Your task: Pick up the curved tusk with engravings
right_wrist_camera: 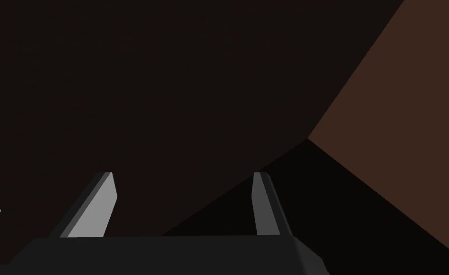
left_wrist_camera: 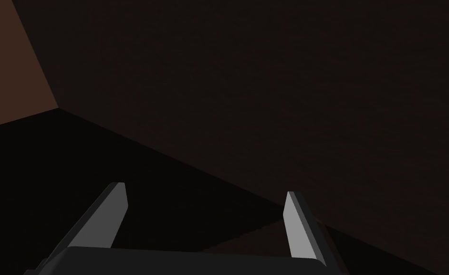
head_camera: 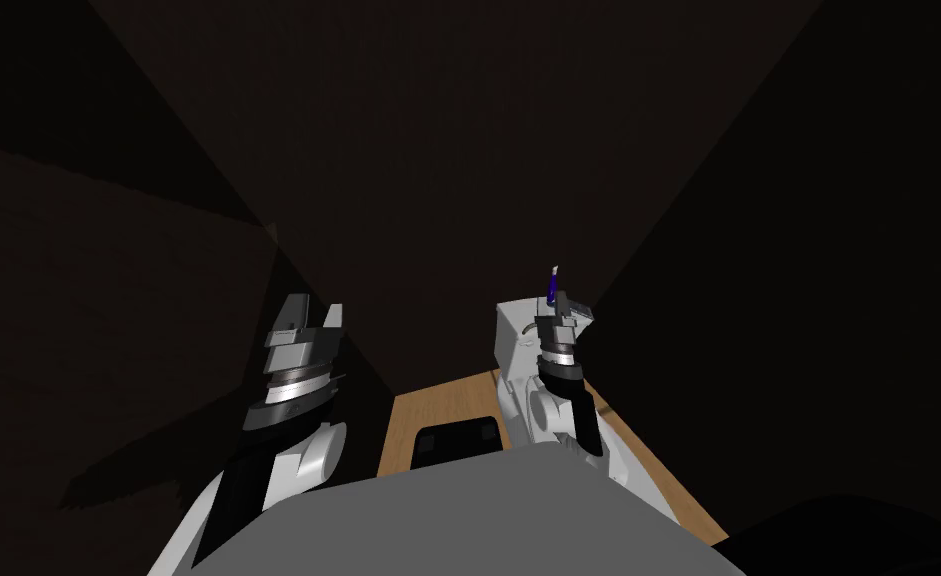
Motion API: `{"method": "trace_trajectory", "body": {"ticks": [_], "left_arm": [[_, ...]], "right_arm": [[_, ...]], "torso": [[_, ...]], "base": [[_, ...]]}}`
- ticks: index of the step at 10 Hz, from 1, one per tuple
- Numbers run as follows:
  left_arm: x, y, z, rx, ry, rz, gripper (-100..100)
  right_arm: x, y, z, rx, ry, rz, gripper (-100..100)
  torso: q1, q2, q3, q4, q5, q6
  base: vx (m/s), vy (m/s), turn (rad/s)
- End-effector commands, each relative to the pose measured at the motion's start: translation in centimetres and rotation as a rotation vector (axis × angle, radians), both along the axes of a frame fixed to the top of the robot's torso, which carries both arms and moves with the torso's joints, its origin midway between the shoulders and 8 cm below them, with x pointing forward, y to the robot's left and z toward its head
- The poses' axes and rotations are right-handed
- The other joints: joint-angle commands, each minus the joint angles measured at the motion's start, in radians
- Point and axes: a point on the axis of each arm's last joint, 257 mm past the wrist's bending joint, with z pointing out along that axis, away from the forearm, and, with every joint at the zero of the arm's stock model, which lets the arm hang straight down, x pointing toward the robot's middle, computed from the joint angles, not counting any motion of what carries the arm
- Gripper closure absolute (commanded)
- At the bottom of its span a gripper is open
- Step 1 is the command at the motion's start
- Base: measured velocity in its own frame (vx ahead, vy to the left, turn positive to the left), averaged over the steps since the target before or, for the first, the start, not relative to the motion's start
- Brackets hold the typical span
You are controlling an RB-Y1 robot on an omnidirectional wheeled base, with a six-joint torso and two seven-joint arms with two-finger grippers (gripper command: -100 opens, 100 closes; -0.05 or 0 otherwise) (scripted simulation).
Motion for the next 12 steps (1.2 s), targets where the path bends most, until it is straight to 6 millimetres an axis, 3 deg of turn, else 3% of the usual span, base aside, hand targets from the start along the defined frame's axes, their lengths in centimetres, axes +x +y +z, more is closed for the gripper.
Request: {"method": "trace_trajectory", "body": {"ticks": [1,7,9,12], "left_arm": [[0.0,0.0,0.0,0.0,0.0,0.0,0],[0.0,0.0,0.0,0.0,0.0,0.0,0],[0.0,0.0,0.0,0.0,0.0,0.0,0],[0.0,0.0,0.0,0.0,0.0,0.0,0]], "right_arm": [[0.2,0.2,-0.4,-0.035,0.015,0.005,-100],[1.6,1.0,-3.6,-0.261,0.113,0.013,-100],[2.2,0.8,-5.5,-0.376,0.162,0.004,-100],[2.5,0.8,-6.6,-0.467,0.189,0.01,-100]], "torso": [[0.0,0.0,0.0,0.0,0.0,0.0],[0.002,0.007,0.004,0.002,0.0,0.0],[0.001,0.004,0.002,0.001,0.0,0.0],[0.001,0.004,0.002,0.001,0.0,0.0]], "base": [[-0.014,0.004,-0.004],[-0.073,0.026,-0.007],[-0.065,0.018,-0.002],[-0.057,0.019,-0.003]]}}
